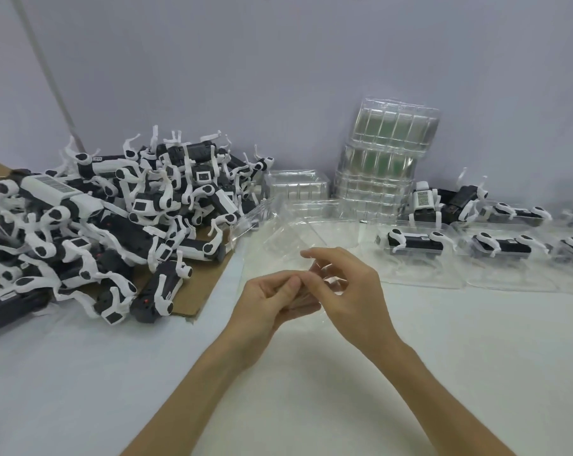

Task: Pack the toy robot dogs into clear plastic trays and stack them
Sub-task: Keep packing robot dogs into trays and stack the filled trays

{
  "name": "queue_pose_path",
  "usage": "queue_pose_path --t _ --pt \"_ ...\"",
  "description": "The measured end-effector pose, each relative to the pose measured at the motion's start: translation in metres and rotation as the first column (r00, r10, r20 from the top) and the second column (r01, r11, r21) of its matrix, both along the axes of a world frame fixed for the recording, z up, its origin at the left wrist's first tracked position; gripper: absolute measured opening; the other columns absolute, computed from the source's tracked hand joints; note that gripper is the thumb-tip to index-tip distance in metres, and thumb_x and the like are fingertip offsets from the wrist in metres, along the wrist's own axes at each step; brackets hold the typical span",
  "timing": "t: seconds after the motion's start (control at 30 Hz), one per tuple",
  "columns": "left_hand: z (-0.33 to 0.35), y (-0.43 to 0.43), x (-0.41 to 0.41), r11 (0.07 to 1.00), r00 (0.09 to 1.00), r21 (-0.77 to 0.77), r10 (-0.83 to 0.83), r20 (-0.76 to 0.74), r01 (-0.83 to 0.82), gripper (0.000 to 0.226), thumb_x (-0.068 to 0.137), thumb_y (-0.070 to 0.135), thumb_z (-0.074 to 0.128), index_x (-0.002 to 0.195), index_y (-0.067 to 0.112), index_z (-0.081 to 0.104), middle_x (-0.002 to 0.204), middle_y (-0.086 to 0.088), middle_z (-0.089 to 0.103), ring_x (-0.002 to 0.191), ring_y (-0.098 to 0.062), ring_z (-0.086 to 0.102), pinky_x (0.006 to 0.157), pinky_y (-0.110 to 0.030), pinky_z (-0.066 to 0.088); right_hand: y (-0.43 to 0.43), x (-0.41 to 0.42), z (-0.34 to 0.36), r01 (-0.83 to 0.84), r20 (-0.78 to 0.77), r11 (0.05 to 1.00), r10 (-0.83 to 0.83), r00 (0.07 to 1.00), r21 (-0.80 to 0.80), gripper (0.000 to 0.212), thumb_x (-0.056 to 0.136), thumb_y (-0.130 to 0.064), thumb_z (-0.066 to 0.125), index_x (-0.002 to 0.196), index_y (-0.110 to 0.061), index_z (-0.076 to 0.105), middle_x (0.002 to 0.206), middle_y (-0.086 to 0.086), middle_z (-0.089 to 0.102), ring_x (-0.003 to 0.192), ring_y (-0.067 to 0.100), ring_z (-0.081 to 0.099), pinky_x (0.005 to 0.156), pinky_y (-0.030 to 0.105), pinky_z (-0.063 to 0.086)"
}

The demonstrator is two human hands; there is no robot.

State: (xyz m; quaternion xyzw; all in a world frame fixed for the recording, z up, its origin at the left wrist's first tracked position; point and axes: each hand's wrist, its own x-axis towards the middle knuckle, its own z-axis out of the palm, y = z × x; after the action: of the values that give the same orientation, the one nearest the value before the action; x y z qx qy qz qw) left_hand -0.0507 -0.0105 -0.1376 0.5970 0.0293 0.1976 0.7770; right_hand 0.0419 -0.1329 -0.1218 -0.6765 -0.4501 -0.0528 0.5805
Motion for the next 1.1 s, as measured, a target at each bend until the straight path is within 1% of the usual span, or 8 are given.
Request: queue_pose_path --t 0.33,0.47,0.57,0.67,0.7,0.83,0.93,1.1 --pt "0.003 0.005 -0.003 0.988 0.987 0.036 0.151 -0.056 -0.149 0.017 0.077 0.031 0.074 0.078 0.015 0.079 0.093 -0.018 0.076 0.088 -0.034 0.075 0.065 -0.032 0.059 0.001 -0.009 0.003 -0.009 -0.012 1.0 0.009 1.0 0.012 0.025 0.09 -0.014 0.068 0.113 -0.025 0.072 0.092 -0.014 0.063 0.081 0.013 0.068 0.069 0.029 0.054" --pt "0.007 0.01 -0.003 0.921 0.937 0.212 0.344 -0.057 -0.325 0.027 0.063 0.041 0.082 0.067 0.015 0.075 0.074 -0.008 0.075 0.073 -0.021 0.075 0.064 -0.03 0.057 0.001 -0.009 0.005 0.086 0.137 0.995 -0.093 0.986 0.059 0.03 0.089 -0.007 0.071 0.116 -0.021 0.071 0.093 -0.008 0.063 0.086 0.006 0.065 0.073 0.02 0.049" --pt "0.008 0.026 -0.007 0.643 0.771 0.495 0.631 0.092 -0.585 0.027 0.067 0.037 0.088 0.084 0.023 0.072 0.079 0.008 0.074 0.079 -0.012 0.068 0.073 -0.024 0.052 -0.005 0.003 0.011 0.178 0.266 0.983 -0.181 0.947 0.035 0.037 0.089 -0.003 0.071 0.123 -0.018 0.07 0.096 -0.005 0.06 0.088 0.003 0.061 0.087 0.022 0.045" --pt "0.008 0.046 -0.016 0.03 0.407 0.737 0.848 0.338 -0.675 0.041 0.076 0.021 0.083 0.113 0.019 0.065 0.108 0.007 0.068 0.103 -0.018 0.055 0.088 -0.039 0.042 -0.014 0.014 0.013 0.239 0.361 0.942 -0.143 0.921 -0.237 0.04 0.086 -0.005 0.071 0.12 -0.027 0.07 0.096 -0.015 0.056 0.091 0.001 0.057 0.099 0.032 0.035" --pt "0.008 0.054 -0.02 -0.068 0.317 0.788 0.891 0.324 -0.612 0.048 0.077 0.019 0.08 0.122 0.018 0.061 0.118 0.002 0.065 0.112 -0.022 0.051 0.092 -0.043 0.038 -0.015 0.016 0.012 0.248 0.371 0.907 -0.112 0.922 -0.342 0.039 0.086 -0.007 0.069 0.119 -0.03 0.071 0.094 -0.018 0.055 0.091 0.0 0.056 0.101 0.028 0.029" --pt "0.005 0.084 -0.036 0.061 0.22 0.913 0.975 0.032 -0.402 0.031 0.091 0.02 0.066 0.121 0.014 0.064 0.109 -0.012 0.066 0.109 -0.035 0.055 0.089 -0.046 0.04 -0.016 0.016 0.01 0.245 0.36 0.769 -0.021 0.933 -0.59 0.036 0.09 -0.018 0.058 0.118 -0.038 0.068 0.1 -0.02 0.055 0.1 0.004 0.053 0.109 0.028 0.02" --pt "0.006 0.099 -0.047 0.151 0.264 0.825 0.964 -0.002 -0.545 0.019 0.098 0.029 0.059 0.1 0.018 0.075 0.077 0.001 0.066 0.082 -0.027 0.061 0.067 -0.034 0.044 -0.014 0.014 0.009 0.234 0.339 0.847 -0.069 0.938 -0.477 0.029 0.091 -0.02 0.063 0.115 -0.035 0.069 0.112 -0.015 0.054 0.106 0.004 0.052 0.107 0.026 0.019" --pt "0.012 0.093 -0.042 0.284 0.425 0.692 0.905 0.037 -0.664 0.015 0.095 0.031 0.059 0.084 0.028 0.068 0.077 0.014 0.068 0.079 -0.01 0.065 0.061 -0.023 0.042 -0.01 0.01 0.009 0.237 0.287 0.949 -0.173 0.942 -0.207 0.025 0.088 -0.006 0.067 0.1 -0.027 0.072 0.102 -0.013 0.058 0.097 0.005 0.058 0.105 0.023 0.027"
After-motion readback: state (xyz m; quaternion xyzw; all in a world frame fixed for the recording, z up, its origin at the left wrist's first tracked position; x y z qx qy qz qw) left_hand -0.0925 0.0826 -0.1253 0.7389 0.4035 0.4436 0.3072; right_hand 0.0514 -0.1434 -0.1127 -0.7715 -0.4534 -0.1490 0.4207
